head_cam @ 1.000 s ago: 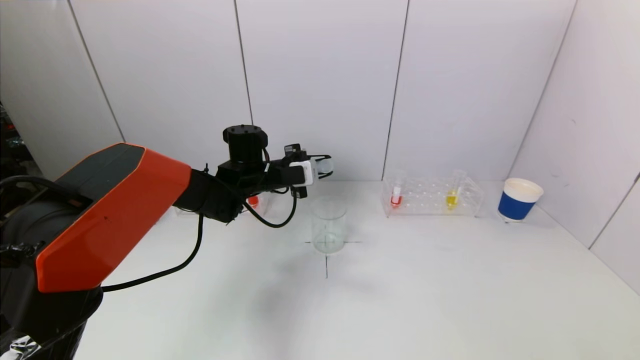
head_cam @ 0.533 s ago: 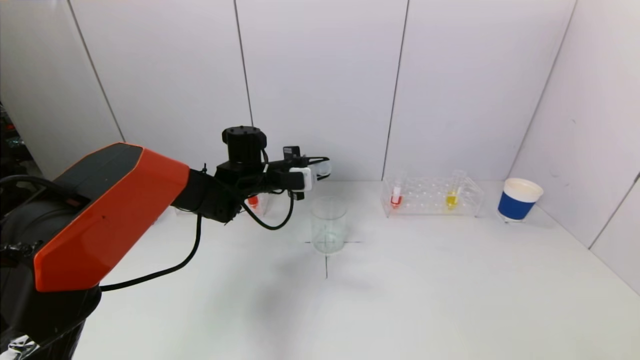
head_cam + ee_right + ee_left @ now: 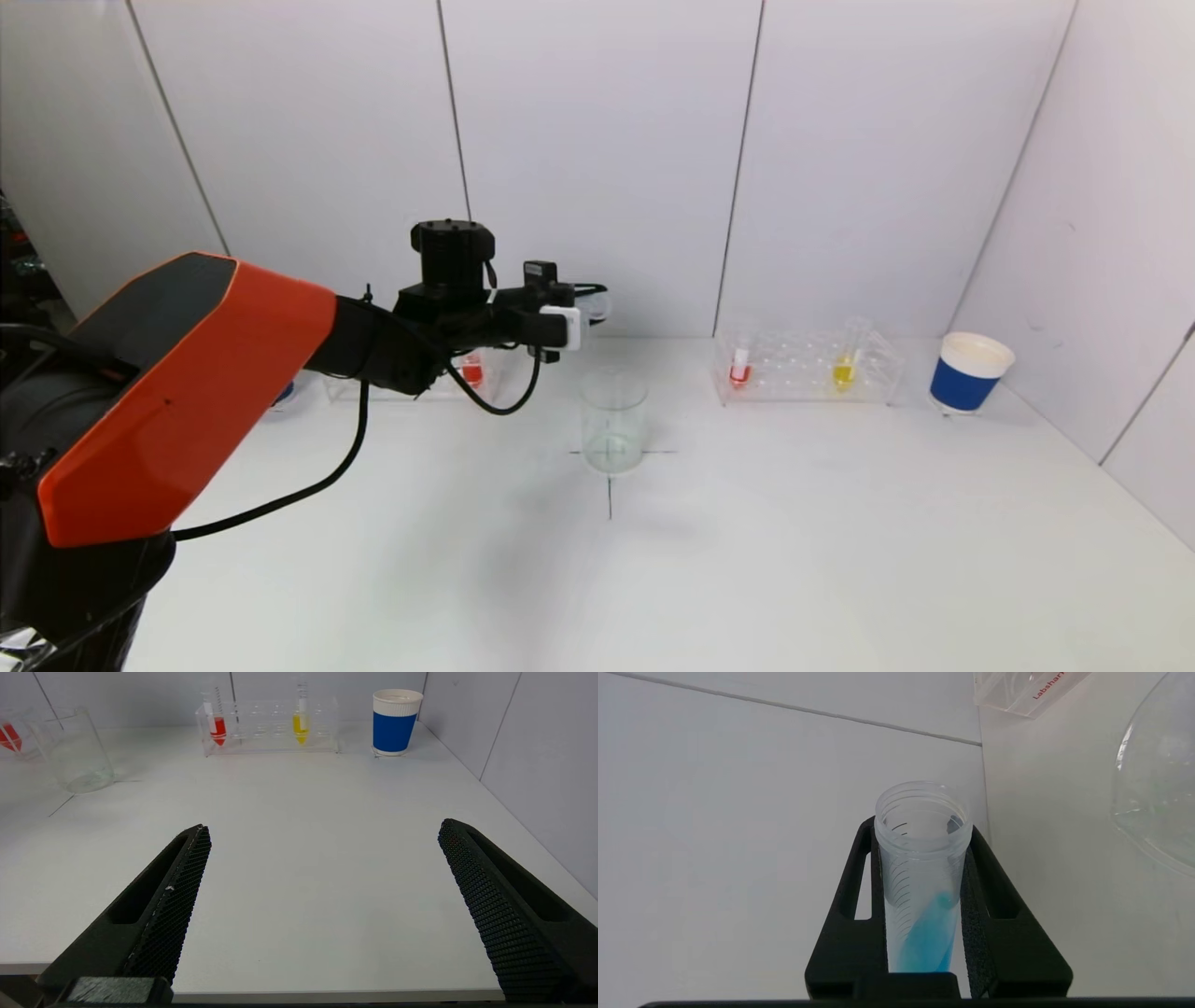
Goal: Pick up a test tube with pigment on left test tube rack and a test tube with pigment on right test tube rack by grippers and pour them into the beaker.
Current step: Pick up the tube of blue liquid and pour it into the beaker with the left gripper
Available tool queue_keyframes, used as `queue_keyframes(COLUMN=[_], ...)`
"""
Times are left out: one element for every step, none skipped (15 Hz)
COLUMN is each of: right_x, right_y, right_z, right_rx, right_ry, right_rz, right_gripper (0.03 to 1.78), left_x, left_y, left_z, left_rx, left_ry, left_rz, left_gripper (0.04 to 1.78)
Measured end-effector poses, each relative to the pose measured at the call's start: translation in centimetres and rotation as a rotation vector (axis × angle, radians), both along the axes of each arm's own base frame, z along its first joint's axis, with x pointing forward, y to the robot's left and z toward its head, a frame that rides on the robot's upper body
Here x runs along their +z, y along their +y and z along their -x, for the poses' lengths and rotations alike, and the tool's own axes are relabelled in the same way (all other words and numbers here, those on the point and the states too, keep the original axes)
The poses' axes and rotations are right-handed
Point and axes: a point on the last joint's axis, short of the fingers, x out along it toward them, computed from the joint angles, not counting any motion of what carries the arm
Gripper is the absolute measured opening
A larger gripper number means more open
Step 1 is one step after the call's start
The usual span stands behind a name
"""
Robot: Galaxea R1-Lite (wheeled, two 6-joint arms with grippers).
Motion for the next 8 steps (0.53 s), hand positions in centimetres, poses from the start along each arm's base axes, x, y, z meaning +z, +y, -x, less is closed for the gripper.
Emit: queue_keyframes(right_x=[0.0, 0.0, 0.0, 0.0, 0.0, 0.0, 0.0, 0.0], right_y=[0.0, 0.0, 0.0, 0.0, 0.0, 0.0, 0.0, 0.0], right_z=[0.0, 0.0, 0.0, 0.0, 0.0, 0.0, 0.0, 0.0], right_rx=[0.0, -0.001, -0.001, 0.0, 0.0, 0.0, 0.0, 0.0], right_ry=[0.0, 0.0, 0.0, 0.0, 0.0, 0.0, 0.0, 0.0], right_rz=[0.0, 0.0, 0.0, 0.0, 0.0, 0.0, 0.0, 0.0], right_gripper=[1.77, 1.77, 1.77, 1.77, 1.77, 1.77, 1.77, 1.77], left_x=[0.03, 0.09, 0.18, 0.24, 0.31, 0.38, 0.42, 0.46], left_y=[0.01, 0.01, 0.04, 0.03, 0.05, 0.07, 0.1, 0.12], left_z=[0.01, 0.03, 0.05, 0.07, 0.12, 0.18, 0.23, 0.29], left_rx=[-0.001, -0.001, 0.0, -0.002, -0.002, -0.002, -0.001, 0.0], left_ry=[-0.006, -0.016, -0.031, -0.045, -0.05, -0.052, -0.053, -0.055], left_rz=[-0.007, -0.015, -0.024, -0.031, -0.034, -0.034, -0.034, -0.033], left_gripper=[0.46, 0.46, 0.46, 0.46, 0.46, 0.46, 0.46, 0.46])
